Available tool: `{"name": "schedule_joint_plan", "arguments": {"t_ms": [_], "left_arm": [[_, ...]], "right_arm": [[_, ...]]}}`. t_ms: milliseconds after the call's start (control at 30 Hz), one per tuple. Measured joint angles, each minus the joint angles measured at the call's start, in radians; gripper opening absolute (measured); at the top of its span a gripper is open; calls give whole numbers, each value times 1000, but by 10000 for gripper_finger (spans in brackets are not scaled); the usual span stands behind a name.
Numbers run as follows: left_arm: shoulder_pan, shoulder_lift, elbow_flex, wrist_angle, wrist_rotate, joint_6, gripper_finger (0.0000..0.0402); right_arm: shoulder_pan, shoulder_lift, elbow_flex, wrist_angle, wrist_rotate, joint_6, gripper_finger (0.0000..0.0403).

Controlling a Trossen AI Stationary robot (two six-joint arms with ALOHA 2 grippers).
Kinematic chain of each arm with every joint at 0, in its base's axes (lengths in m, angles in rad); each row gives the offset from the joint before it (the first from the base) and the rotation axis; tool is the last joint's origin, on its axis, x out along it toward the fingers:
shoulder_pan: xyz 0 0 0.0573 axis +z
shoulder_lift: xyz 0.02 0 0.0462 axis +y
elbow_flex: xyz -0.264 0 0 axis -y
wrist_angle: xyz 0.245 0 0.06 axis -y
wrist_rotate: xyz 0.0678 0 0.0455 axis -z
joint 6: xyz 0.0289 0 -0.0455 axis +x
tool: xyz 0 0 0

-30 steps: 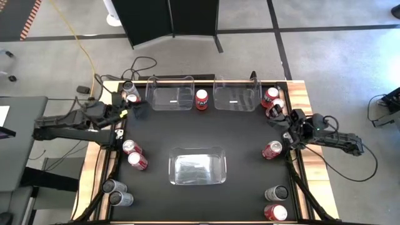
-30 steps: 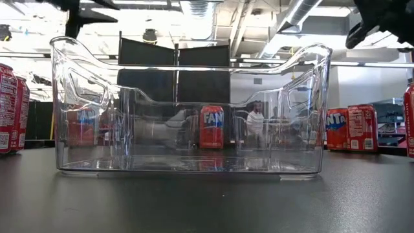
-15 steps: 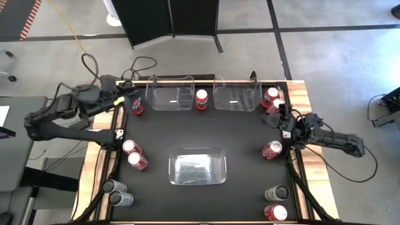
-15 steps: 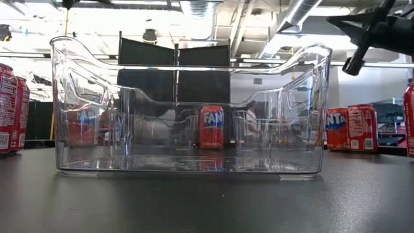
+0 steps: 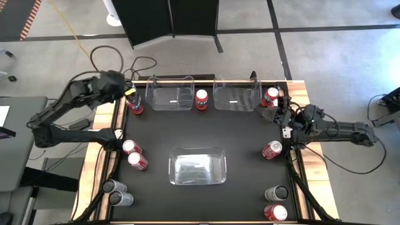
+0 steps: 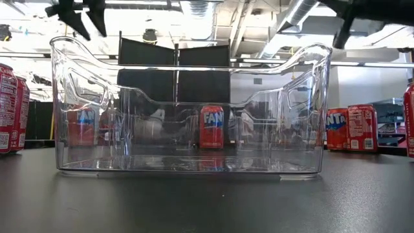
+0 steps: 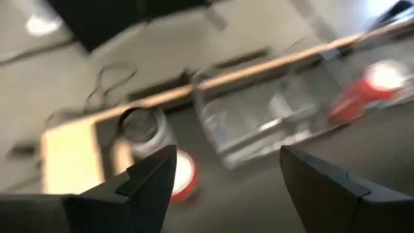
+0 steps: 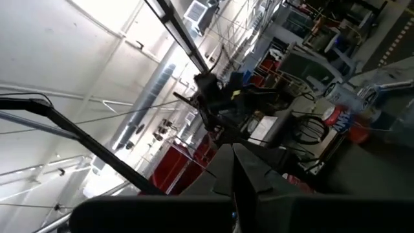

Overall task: Sort soda cans
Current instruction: Put the top white-yellow soda can into the top left transparent bin

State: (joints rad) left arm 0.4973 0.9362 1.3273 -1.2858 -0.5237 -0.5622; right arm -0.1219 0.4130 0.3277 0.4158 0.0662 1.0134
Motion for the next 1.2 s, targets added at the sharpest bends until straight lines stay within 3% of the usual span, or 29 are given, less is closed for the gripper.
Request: {"name": "schedule_joint_plan", "arguments": {"t_ms": [100, 367, 467, 633, 933, 1067, 1200], "left_arm": [[95, 58, 0, -55, 66, -12, 271], [298, 207, 0, -23, 71, 50, 271], [373, 270, 0, -10, 73, 93, 271], [341, 320, 12, -80, -2, 33, 271], [388, 388, 18, -79, 35, -285, 271], [397, 424, 17, -72, 18, -463, 271], [397, 474, 16, -62, -7, -556, 271]], "right_arm": [[0, 76, 54, 2, 1, -30, 16], [-67, 172, 122, -1, -12, -102, 18], [-86, 176, 123, -30, -18, -102, 37], [-113, 176, 124, -134, -26, -147, 119], [-182, 195, 124, -285, -26, -132, 316], [-196, 214, 123, -314, -26, -134, 358], [-194, 231, 123, -319, -26, -156, 368]]}}
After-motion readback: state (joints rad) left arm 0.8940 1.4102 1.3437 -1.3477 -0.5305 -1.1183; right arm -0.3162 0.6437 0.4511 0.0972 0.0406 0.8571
